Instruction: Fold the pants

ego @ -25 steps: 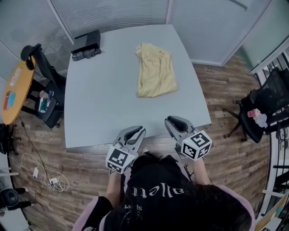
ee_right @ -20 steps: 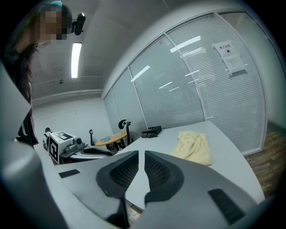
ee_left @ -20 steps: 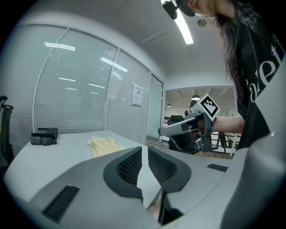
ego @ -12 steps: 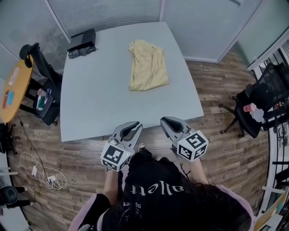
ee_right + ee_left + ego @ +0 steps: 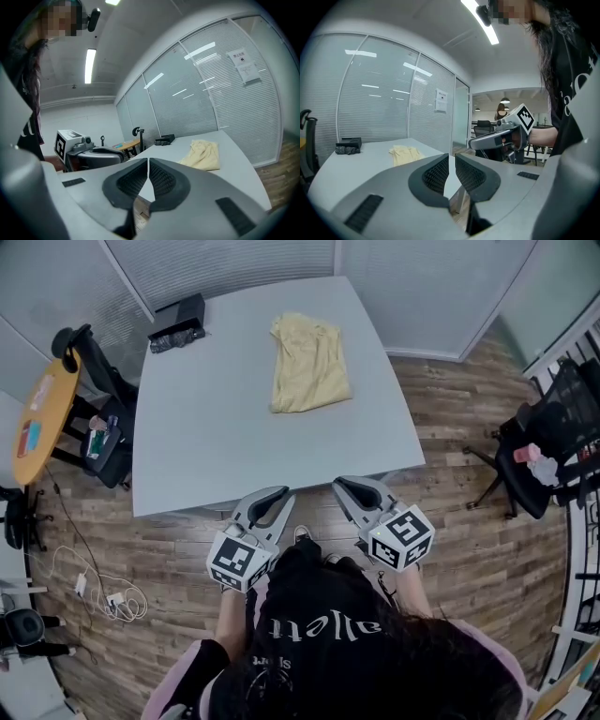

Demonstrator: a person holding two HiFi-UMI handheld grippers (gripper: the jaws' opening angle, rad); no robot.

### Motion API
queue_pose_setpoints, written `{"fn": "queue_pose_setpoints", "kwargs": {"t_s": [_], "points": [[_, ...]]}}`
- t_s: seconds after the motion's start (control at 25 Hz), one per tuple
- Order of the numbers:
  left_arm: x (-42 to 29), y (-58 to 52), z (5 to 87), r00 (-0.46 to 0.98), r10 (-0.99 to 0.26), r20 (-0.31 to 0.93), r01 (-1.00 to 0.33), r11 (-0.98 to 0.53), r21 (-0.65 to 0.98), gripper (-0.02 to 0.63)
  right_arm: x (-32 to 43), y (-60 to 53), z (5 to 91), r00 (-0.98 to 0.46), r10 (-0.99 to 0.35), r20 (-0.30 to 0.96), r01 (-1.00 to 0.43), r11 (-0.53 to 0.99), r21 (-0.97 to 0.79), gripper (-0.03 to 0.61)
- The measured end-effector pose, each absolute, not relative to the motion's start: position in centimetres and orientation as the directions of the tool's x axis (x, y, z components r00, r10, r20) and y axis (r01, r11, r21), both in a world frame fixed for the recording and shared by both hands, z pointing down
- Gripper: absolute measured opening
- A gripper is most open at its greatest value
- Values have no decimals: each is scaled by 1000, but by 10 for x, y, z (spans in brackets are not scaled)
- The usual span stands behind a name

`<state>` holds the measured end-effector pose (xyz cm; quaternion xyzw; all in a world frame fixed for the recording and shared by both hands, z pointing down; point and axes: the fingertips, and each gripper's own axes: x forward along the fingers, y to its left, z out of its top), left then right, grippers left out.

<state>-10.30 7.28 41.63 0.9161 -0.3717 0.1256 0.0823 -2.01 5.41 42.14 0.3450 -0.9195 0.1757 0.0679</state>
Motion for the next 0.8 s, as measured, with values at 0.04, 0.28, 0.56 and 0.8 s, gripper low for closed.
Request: {"fn": "queue_pose_setpoints", "kwargs": {"t_s": [0.04,0.28,0.56,0.8], "points": [[-103,75,416,689,-662,293,-704,-708,54,61,-20,56,420,-755,-610,241,-656,702,-277,29],[-99,84,413,682,-668,297,-709,-704,43,61,-18,65,417,-763,-606,225,-647,709,-282,29],[-93,96,412,677,-670,303,-711,-702,37,61,-15,75,417,-772,-598,216,-635,716,-289,29],[-94,105,409,672,-678,300,-717,-696,32,61,-15,84,414,-777,-595,207,-630,723,-284,29]]}}
